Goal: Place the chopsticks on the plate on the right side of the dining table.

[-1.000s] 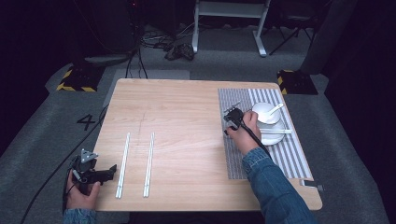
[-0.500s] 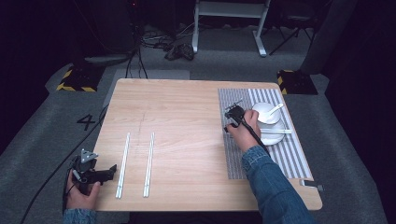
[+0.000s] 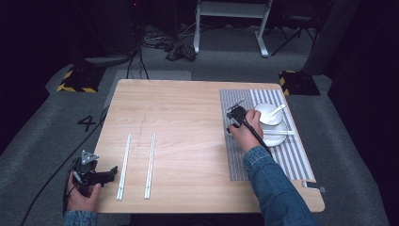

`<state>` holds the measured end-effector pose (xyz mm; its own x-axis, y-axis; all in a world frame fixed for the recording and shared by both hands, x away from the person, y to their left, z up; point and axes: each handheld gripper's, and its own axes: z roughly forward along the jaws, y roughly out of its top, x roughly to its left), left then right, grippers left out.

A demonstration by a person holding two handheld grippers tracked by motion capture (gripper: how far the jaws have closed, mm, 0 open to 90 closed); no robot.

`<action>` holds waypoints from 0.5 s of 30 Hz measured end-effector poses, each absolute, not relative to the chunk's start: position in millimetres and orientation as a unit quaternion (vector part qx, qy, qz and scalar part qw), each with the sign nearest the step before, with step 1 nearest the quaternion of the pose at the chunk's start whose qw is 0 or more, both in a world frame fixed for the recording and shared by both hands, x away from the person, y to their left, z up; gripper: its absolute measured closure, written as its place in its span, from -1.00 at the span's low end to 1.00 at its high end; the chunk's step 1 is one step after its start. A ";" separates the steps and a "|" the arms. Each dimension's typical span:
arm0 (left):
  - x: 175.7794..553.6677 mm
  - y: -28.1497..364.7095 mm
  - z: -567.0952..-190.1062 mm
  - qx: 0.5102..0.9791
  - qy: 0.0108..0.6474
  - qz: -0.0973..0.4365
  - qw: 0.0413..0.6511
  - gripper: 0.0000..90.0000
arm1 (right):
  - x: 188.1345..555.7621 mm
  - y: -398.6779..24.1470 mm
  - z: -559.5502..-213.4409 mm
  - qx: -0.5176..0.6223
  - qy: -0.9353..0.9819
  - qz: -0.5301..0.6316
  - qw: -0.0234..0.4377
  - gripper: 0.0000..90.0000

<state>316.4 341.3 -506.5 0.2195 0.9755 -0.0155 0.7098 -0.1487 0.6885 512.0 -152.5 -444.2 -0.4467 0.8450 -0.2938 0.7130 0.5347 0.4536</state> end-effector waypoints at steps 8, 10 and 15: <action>316.4 341.5 -506.4 0.725 0.581 0.226 0.293 -1.00 | 509.1 -150.9 -437.0 0.461 0.839 0.152 0.248 -0.24; 316.4 341.3 -506.5 0.723 0.582 0.226 0.294 -1.00 | 507.2 -149.6 -432.8 0.458 0.838 0.160 0.249 -0.24; 316.3 341.5 -506.4 0.724 0.582 0.226 0.293 -1.00 | 501.2 -149.7 -423.8 0.451 0.839 0.173 0.248 -0.24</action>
<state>316.3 341.5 -506.4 0.2212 0.9751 -0.0143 0.7102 -0.1510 0.6876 501.2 -149.7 -423.8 -0.4689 0.8437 -0.2614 0.6722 0.5329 0.5140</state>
